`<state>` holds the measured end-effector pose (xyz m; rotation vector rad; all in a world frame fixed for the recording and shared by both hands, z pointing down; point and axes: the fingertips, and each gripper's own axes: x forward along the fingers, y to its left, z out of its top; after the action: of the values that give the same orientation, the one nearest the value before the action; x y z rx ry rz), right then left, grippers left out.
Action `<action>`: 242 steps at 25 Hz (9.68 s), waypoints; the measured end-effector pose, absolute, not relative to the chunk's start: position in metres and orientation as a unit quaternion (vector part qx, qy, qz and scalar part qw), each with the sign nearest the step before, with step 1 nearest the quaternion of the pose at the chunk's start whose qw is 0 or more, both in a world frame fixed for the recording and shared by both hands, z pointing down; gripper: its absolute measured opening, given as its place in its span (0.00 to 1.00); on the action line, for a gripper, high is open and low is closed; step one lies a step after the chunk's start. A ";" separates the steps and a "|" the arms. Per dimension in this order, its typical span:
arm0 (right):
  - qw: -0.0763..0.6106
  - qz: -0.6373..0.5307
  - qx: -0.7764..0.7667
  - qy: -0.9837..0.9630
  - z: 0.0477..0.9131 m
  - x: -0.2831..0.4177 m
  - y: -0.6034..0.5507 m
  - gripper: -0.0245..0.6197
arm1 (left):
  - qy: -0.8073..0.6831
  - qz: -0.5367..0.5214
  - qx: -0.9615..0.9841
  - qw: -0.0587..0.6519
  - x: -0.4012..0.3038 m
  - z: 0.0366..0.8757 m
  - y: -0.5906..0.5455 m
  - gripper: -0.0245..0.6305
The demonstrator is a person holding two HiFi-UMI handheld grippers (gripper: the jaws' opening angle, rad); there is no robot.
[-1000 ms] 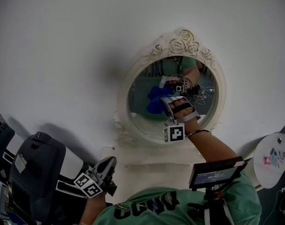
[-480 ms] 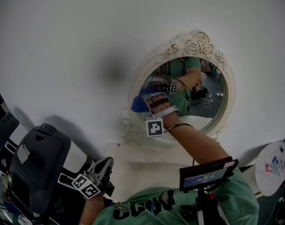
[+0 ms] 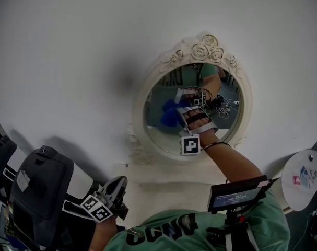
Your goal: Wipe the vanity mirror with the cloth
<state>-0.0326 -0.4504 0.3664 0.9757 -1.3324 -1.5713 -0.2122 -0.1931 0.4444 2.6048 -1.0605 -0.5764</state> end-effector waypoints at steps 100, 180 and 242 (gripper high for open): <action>0.395 -0.621 0.302 -0.606 0.461 -0.149 -0.422 0.12 | -0.376 -0.202 0.893 0.146 -0.217 0.451 -0.189 0.04; 0.613 -0.501 0.286 -0.540 0.624 0.082 -0.446 0.12 | -0.350 -0.183 0.905 0.158 -0.194 0.452 -0.201 0.04; 0.687 -0.434 0.244 -0.529 0.701 0.120 -0.444 0.12 | -0.324 -0.185 0.912 0.171 -0.173 0.456 -0.214 0.04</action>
<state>0.1200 -0.4441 0.7009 0.5458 -1.1834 -0.9719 -0.1732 -0.2136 0.4560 2.5890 -0.9193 -0.5254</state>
